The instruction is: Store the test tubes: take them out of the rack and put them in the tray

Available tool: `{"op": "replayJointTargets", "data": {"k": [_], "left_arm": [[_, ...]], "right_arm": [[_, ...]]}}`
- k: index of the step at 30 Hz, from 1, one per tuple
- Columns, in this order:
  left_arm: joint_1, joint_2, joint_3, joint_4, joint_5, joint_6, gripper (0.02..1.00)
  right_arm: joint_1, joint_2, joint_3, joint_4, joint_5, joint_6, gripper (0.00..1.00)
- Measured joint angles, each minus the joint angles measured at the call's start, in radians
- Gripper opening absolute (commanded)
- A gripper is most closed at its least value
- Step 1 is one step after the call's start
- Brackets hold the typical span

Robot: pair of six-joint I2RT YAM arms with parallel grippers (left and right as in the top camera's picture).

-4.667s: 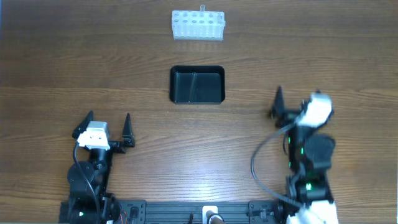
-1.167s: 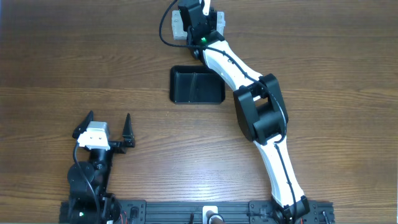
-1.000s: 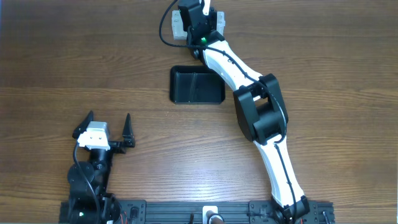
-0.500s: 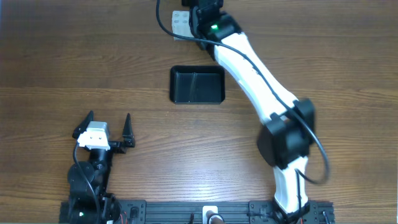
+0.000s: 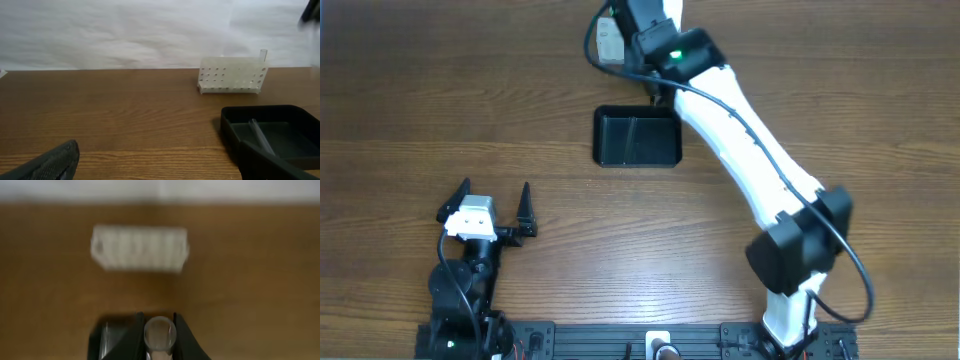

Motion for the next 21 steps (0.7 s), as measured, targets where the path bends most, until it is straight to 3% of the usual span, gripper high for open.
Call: {"op": "replayJointTargets", "data": {"k": [6,13,21], "left_arm": [[0.000,0.000,0.000,0.000,0.000,0.000,0.998],[0.000,0.000,0.000,0.000,0.000,0.000,1.000],[0.000,0.000,0.000,0.000,0.000,0.000,1.000]], "right_arm": [[0.000,0.061,-0.130,0.037,-0.064,0.068,0.040],[0.000,0.062,-0.256,0.220,-0.077,0.122,0.056],[0.000,0.103,-0.274,0.264,-0.083,0.161,0.080]]}}
